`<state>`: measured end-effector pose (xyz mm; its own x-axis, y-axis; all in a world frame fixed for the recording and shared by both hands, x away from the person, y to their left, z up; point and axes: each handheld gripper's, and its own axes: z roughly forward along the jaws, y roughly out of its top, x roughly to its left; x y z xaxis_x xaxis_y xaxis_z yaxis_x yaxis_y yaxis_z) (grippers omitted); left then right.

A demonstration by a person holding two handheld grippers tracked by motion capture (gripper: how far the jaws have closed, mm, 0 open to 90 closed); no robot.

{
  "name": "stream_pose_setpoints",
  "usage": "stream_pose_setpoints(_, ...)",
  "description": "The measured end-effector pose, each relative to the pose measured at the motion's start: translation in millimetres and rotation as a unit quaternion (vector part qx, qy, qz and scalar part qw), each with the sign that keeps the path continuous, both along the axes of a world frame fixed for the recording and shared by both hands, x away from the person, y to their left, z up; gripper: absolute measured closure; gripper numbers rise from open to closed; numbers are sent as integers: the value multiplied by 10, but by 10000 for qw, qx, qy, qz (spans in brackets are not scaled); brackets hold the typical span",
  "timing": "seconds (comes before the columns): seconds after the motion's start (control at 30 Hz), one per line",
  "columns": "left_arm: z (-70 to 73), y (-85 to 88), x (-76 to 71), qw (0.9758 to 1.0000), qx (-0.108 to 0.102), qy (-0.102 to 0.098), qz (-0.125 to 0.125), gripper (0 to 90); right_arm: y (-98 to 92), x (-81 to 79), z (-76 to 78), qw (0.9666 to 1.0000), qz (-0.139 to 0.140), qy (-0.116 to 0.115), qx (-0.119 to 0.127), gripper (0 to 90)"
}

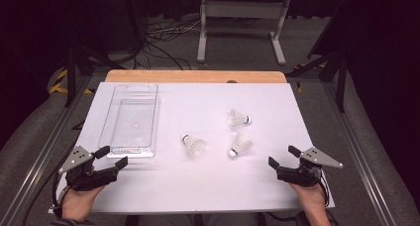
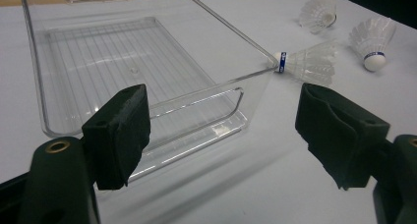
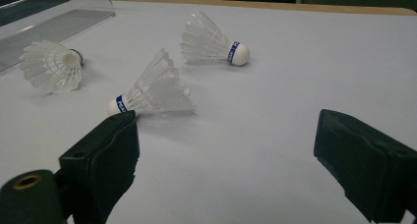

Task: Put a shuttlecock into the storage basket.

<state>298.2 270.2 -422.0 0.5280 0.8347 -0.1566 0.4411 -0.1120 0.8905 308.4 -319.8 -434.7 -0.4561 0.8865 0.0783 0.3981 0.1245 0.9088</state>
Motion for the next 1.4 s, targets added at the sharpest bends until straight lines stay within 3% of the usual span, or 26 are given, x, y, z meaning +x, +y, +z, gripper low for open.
stream_pose_setpoints(0.97,131,-166,38,9998,34,-48,-207,204,2,13,-9,10000,-2,73,-13,105)
stream_pose_setpoints(1.4,186,-331,90,9989,70,-79,-455,205,3,15,-12,9999,7,100,-8,104)
